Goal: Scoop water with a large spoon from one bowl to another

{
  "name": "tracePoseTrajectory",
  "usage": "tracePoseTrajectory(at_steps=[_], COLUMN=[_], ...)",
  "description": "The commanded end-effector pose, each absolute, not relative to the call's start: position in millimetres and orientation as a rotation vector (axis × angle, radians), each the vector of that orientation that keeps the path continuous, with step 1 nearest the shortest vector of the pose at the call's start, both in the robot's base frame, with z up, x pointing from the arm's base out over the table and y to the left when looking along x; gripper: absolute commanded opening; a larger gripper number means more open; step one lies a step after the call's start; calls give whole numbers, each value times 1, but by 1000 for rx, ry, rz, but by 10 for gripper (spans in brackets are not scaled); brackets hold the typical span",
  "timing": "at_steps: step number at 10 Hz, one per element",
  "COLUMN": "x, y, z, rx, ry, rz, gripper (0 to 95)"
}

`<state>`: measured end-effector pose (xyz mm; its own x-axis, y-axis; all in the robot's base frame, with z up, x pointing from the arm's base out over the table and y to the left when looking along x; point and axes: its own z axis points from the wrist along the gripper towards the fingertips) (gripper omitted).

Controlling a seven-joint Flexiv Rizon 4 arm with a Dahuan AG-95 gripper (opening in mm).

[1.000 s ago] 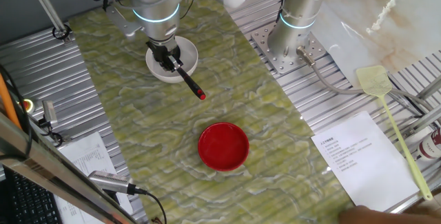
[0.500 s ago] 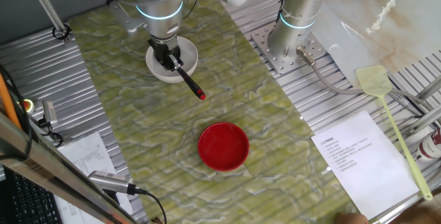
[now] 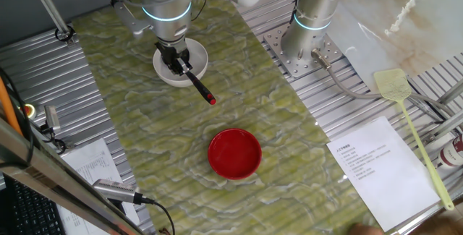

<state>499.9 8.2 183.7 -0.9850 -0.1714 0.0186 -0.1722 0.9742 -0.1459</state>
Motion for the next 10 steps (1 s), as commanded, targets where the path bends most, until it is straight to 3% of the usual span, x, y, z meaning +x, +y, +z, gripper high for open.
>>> tracePoseTrajectory(at_steps=[1, 10], x=[498, 503], y=[9, 13], z=[186, 191], rx=[92, 271], ry=[-3146, -3132], rz=[174, 115], gripper=[0, 0])
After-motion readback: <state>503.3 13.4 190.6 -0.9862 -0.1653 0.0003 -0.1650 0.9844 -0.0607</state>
